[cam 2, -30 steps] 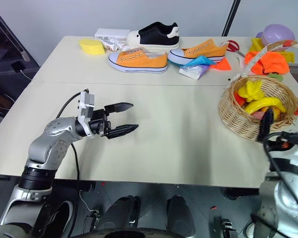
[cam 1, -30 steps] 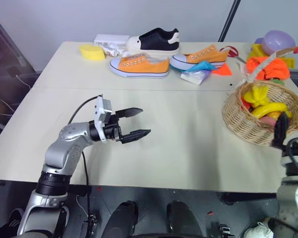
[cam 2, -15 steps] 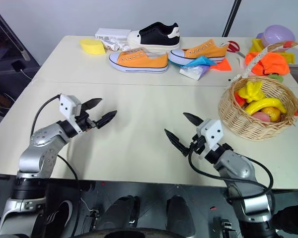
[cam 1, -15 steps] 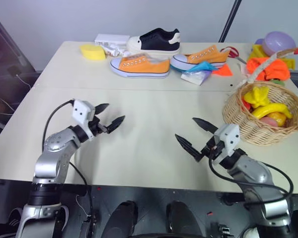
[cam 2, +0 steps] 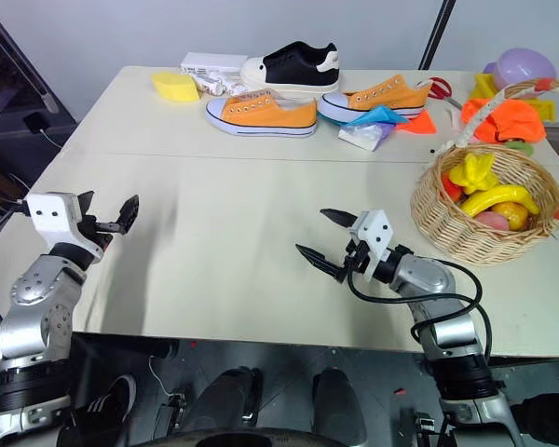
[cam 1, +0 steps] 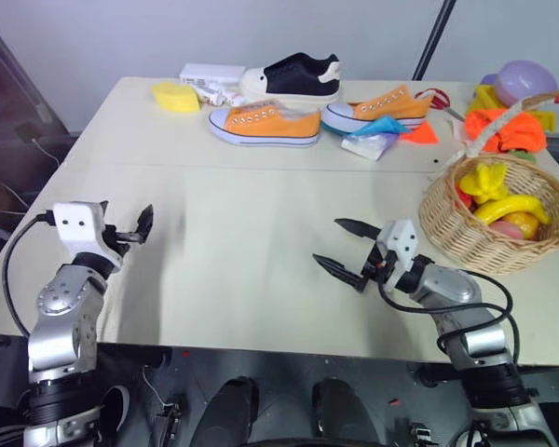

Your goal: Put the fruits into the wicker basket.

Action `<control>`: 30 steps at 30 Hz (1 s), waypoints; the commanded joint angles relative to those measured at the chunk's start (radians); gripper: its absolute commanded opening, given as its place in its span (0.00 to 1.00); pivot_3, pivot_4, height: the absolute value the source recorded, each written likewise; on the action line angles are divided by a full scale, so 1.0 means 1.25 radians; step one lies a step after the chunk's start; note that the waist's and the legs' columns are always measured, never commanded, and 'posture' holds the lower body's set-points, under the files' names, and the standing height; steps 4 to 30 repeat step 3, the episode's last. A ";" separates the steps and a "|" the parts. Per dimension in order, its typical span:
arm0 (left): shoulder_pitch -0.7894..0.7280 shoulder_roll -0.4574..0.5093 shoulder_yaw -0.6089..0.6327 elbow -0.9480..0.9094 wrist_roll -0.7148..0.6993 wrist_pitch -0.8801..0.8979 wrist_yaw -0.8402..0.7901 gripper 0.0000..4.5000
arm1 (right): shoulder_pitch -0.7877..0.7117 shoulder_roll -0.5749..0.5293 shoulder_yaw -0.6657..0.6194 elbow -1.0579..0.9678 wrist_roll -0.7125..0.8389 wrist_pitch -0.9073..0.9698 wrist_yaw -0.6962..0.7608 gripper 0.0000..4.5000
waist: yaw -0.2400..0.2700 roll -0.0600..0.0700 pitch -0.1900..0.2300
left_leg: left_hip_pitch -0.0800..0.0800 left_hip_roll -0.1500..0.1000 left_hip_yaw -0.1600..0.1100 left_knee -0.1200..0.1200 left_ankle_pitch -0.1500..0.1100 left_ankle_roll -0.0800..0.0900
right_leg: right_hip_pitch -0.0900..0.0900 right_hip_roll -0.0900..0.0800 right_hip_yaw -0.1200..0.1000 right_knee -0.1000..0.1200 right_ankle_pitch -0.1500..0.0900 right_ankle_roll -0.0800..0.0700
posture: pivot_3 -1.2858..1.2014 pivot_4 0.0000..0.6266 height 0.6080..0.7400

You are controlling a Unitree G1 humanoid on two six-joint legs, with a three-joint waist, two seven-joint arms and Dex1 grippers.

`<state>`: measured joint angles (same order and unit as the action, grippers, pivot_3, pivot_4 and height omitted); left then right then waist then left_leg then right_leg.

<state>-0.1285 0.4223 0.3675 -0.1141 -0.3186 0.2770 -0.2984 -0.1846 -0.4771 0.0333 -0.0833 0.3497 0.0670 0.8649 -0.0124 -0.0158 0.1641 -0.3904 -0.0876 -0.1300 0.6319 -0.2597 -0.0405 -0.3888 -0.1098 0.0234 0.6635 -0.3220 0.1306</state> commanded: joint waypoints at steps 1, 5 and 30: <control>-0.004 0.000 0.028 -0.021 -0.022 -0.011 0.003 1.00 | -0.014 0.004 -0.004 -0.004 -0.008 -0.027 0.004 1.00 | -0.001 0.000 0.000 | 0.000 0.000 0.000 0.000 0.000 0.000 | 0.000 0.000 0.000 0.000 0.000 0.000 | 0.52 0.24 1.00; -0.007 -0.005 0.035 -0.017 -0.033 -0.026 0.001 1.00 | -0.017 0.007 -0.007 0.000 -0.009 -0.030 0.001 1.00 | -0.002 0.000 0.000 | 0.000 0.000 0.000 0.000 0.000 0.000 | 0.000 0.000 0.000 0.000 0.000 0.000 | 0.52 0.24 1.00; -0.007 -0.005 0.035 -0.017 -0.033 -0.026 0.001 1.00 | -0.017 0.007 -0.007 0.000 -0.009 -0.030 0.001 1.00 | -0.002 0.000 0.000 | 0.000 0.000 0.000 0.000 0.000 0.000 | 0.000 0.000 0.000 0.000 0.000 0.000 | 0.52 0.24 1.00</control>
